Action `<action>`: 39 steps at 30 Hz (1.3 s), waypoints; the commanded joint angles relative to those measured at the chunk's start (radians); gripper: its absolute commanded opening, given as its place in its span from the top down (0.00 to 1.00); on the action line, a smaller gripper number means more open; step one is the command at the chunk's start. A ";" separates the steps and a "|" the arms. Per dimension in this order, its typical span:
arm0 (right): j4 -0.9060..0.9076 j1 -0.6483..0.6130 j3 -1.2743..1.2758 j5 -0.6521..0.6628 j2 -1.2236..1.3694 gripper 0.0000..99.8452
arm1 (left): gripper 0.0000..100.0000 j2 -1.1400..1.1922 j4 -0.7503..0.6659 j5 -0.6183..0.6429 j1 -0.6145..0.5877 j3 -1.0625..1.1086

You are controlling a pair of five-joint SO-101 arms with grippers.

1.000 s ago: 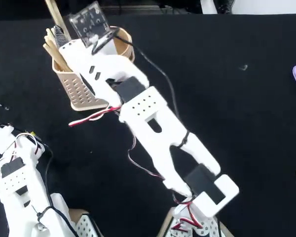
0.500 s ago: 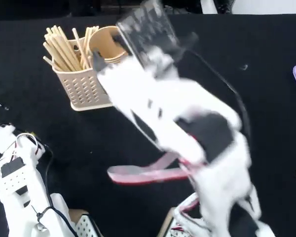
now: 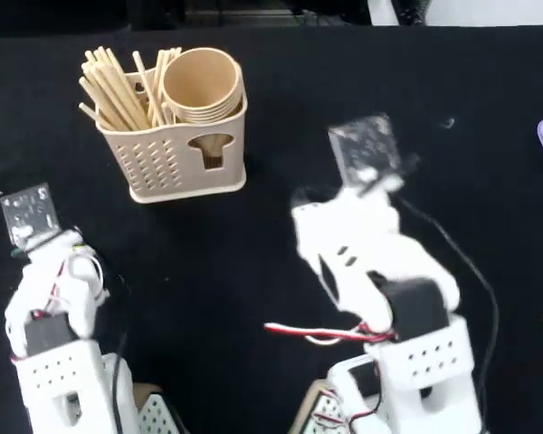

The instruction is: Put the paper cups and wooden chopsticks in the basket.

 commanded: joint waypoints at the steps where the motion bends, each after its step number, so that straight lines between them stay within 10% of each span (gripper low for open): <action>1: -0.112 0.132 0.220 0.026 -0.183 0.99 | 0.97 -0.206 0.060 -0.028 0.022 0.050; 12: -0.150 0.218 0.769 0.026 -0.719 0.99 | 0.97 -0.354 0.281 -0.130 0.294 0.278; 39: 0.193 0.235 0.854 0.034 -0.759 0.99 | 0.97 -0.353 0.348 -0.129 0.292 0.318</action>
